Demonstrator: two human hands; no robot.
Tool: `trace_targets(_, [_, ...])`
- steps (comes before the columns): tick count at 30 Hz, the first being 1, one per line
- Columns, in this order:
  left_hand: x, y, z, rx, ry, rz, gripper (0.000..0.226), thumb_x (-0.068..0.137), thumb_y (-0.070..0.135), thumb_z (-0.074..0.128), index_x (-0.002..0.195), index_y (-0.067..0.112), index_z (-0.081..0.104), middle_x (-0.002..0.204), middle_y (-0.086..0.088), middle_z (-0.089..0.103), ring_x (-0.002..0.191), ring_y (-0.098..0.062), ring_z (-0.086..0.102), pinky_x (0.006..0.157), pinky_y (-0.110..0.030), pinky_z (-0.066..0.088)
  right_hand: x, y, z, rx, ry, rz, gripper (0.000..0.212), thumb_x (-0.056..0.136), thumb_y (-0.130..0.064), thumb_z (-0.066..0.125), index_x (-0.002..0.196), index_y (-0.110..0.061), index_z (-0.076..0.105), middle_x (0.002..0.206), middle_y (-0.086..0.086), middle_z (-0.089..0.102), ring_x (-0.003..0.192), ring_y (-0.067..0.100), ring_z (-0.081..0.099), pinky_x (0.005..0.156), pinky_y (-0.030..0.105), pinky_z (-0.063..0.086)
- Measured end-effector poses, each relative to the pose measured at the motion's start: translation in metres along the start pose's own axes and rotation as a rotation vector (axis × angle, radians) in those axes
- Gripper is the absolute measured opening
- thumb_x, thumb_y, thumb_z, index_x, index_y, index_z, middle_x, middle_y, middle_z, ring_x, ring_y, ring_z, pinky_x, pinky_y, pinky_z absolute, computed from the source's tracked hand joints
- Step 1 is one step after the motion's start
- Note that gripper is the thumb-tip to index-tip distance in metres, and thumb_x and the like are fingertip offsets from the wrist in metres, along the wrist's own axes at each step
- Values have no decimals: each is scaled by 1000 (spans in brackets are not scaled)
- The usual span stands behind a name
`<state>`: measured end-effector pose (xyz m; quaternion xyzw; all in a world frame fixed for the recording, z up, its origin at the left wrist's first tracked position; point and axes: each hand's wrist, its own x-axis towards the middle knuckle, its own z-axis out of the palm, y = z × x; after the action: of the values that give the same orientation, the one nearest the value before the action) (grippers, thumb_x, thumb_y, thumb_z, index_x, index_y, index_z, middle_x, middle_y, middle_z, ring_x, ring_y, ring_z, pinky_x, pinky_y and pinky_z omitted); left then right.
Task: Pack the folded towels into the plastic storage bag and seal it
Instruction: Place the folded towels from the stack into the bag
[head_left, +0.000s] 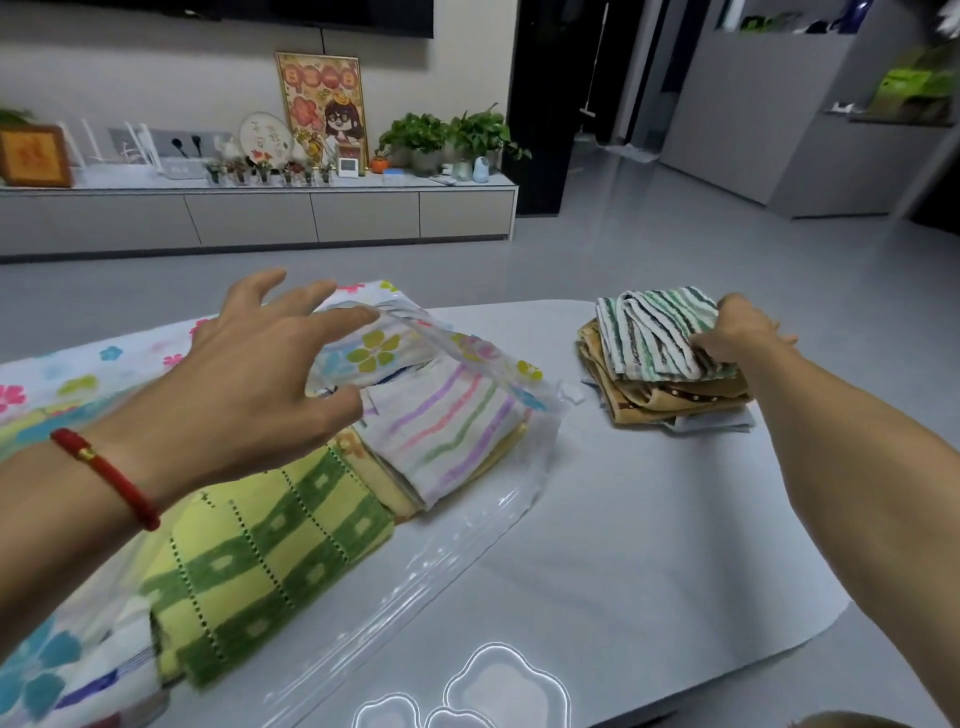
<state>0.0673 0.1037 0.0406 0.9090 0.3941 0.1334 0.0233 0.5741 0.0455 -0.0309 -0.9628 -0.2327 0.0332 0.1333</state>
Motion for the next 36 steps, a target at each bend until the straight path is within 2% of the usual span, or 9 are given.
trace_targets(3, [0, -2, 1, 3, 6, -1, 74, 81, 53, 57, 148, 45, 29, 162, 3, 24, 149, -30, 8, 112, -66, 27, -7, -8, -20, 155, -34, -85, 52, 87, -26, 82, 124, 5, 61, 123, 24, 68, 111, 42, 64, 91, 46, 53])
trace_targets(6, [1, 0, -1, 7, 2, -1, 73, 81, 51, 58, 148, 44, 31, 162, 1, 25, 149, -32, 10, 112, -65, 26, -38, -11, -46, 500, -132, -130, 29, 88, -17, 78, 110, -1, 65, 98, 16, 70, 80, 29, 67, 66, 34, 56])
trace_targets(15, [-11, 10, -8, -15, -43, -4, 71, 82, 40, 62, 148, 38, 35, 161, -4, 26, 147, -40, 10, 111, -67, 25, -162, 49, -78, 1046, -631, -171, 32, 79, -12, 61, 105, -1, 76, 94, 21, 79, 67, 28, 77, 55, 34, 63])
trace_targets(17, [-16, 13, -6, -16, -59, -4, 72, 82, 39, 64, 148, 36, 34, 162, -3, 25, 147, -40, 9, 110, -68, 26, -180, 67, -44, 951, -675, -110, 32, 84, -12, 61, 113, -3, 72, 106, 23, 78, 78, 30, 78, 66, 37, 63])
trace_targets(19, [-21, 16, -4, -7, -81, 13, 73, 82, 38, 63, 149, 35, 33, 163, -2, 23, 147, -40, 10, 111, -66, 25, -197, 81, -7, 533, -611, -136, 35, 91, -19, 64, 123, -4, 64, 122, 27, 71, 93, 34, 72, 78, 40, 58])
trace_targets(23, [-31, 23, 4, -39, -96, -18, 74, 82, 35, 63, 150, 37, 32, 164, 5, 20, 147, -39, 7, 108, -68, 27, -230, 78, 36, -284, -135, -481, 61, 90, -60, 53, 137, -21, 52, 136, 13, 58, 122, 36, 54, 96, 46, 50])
trace_targets(27, [-34, 27, 6, -45, -92, -23, 73, 82, 36, 61, 149, 37, 33, 163, 5, 21, 148, -39, 7, 108, -68, 28, -260, 50, 55, -312, -167, -511, 82, 73, -81, 47, 129, -22, 52, 129, 8, 58, 119, 34, 56, 90, 47, 48])
trace_targets(32, [-37, 27, 7, -52, -95, -27, 71, 83, 35, 60, 149, 37, 33, 163, 9, 19, 148, -39, 5, 108, -68, 27, -264, 34, 49, -280, -143, -621, 27, 87, -36, 62, 92, -14, 48, 98, 12, 65, 91, 38, 63, 64, 36, 39])
trace_targets(36, [-35, 24, 8, -38, -97, 4, 72, 83, 37, 59, 150, 34, 32, 164, 6, 19, 148, -40, 6, 111, -65, 26, -265, 22, 35, -142, -84, -638, 29, 80, -21, 62, 64, -12, 40, 60, 8, 45, 61, 33, 47, 53, 35, 31])
